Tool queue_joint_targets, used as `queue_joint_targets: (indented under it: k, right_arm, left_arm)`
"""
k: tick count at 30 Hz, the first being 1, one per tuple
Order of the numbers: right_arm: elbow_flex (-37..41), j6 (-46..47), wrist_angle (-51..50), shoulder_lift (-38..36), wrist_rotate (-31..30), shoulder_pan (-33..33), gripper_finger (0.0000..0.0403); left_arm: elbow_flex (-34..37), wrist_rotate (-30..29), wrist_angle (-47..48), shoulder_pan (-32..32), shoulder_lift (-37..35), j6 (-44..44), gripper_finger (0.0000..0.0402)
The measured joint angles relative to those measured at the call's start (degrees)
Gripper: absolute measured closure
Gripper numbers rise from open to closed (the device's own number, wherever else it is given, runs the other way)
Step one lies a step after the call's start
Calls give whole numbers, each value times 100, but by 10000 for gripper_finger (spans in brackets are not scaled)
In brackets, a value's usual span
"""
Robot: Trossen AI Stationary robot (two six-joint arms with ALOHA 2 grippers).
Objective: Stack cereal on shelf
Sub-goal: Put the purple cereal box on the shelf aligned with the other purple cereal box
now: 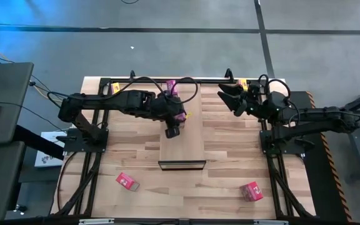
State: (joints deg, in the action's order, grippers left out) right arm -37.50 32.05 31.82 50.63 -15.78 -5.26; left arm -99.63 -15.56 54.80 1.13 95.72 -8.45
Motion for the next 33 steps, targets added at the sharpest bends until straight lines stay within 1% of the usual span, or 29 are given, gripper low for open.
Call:
queue_joint_targets:
  k: [4,7,9,15,19,21,23,25,27,30,33]
  right_arm:
    - [0,-17,-1,0,2,0,50]
    - [0,-17,-1,0,23,0,50]
    - [-2,-21,-3,0,26,0,50]
    - [-2,-170,-34,0,13,0,50]
    - [-18,-75,-58,35,-141,0,50]
    - [-190,5,-380,121,-188,0,53]
    - [-598,-114,-1063,285,-183,0,67]
    - [-1187,-343,-2082,560,-182,-36,88]
    - [-1829,-533,-3198,909,-149,-124,116]
    - [-2713,-654,-4437,1519,37,-345,169]
    - [-3365,-665,-5197,2122,507,-633,240]
  left_arm:
    - [0,84,-260,0,0,-165,180]
    - [0,300,-418,0,-41,-195,179]
    - [-14,332,-533,0,-165,-201,180]
    - [-487,331,-535,-132,-429,-195,181]
    - [-741,260,-496,-302,-648,-192,181]
    - [-754,131,-502,-384,-842,-192,181]
    - [-710,-100,-511,-452,-1038,-195,186]
    - [-587,-313,-542,-504,-1260,-190,201]
    - [-377,-490,-598,-552,-1497,-194,228]
    - [184,-772,-896,-568,-1917,-240,290]
    - [1006,-902,-1435,-568,-2418,-323,369]
